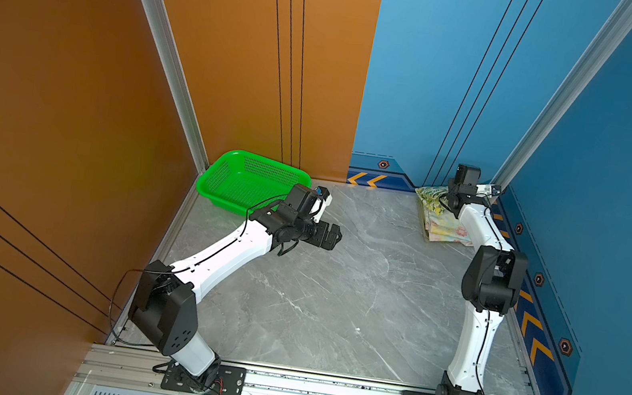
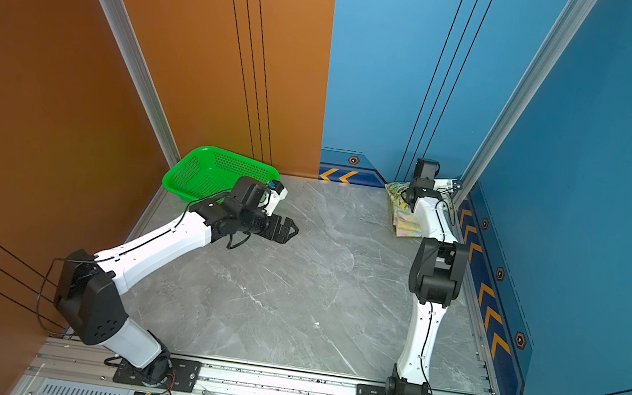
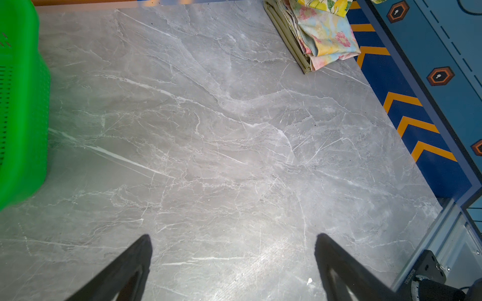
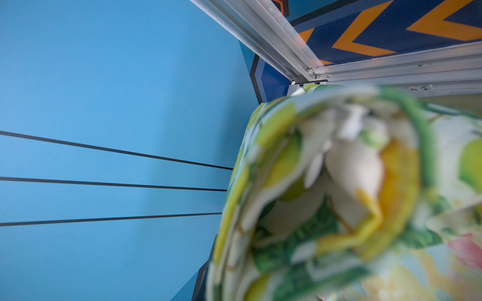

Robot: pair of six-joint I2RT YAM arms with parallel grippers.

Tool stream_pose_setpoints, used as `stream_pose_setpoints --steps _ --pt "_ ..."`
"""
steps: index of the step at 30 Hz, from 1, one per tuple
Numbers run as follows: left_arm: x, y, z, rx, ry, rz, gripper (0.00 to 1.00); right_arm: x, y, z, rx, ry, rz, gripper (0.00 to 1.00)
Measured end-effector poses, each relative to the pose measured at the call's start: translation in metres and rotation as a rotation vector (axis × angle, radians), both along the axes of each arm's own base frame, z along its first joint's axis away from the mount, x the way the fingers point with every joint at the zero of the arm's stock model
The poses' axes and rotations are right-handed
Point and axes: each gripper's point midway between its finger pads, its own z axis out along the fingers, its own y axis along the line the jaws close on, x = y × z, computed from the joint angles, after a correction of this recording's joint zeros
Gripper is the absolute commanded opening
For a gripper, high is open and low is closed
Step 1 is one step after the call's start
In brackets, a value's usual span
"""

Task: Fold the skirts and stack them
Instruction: 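Lower the lemon-print skirt onto the floral stack and open the right gripper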

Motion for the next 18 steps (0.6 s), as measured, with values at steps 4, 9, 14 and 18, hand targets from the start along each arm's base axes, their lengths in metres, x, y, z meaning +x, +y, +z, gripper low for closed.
stream_pose_setpoints --steps 4,9,14,18 --pt "0.004 0.000 -0.005 -0.007 0.012 0.001 0.98 0.001 -0.003 -0.009 0.004 0.012 -0.006 0.00" --pt "0.007 -0.002 -0.012 -0.012 0.029 0.002 0.98 -0.007 -0.010 -0.036 0.013 0.053 -0.022 0.00" --pt "0.008 0.000 -0.011 -0.022 0.035 0.011 0.98 -0.033 -0.018 -0.090 0.042 0.190 -0.040 0.44" --pt "0.009 0.005 -0.010 -0.022 0.035 0.022 0.98 -0.051 -0.023 -0.113 0.061 0.268 -0.034 0.82"
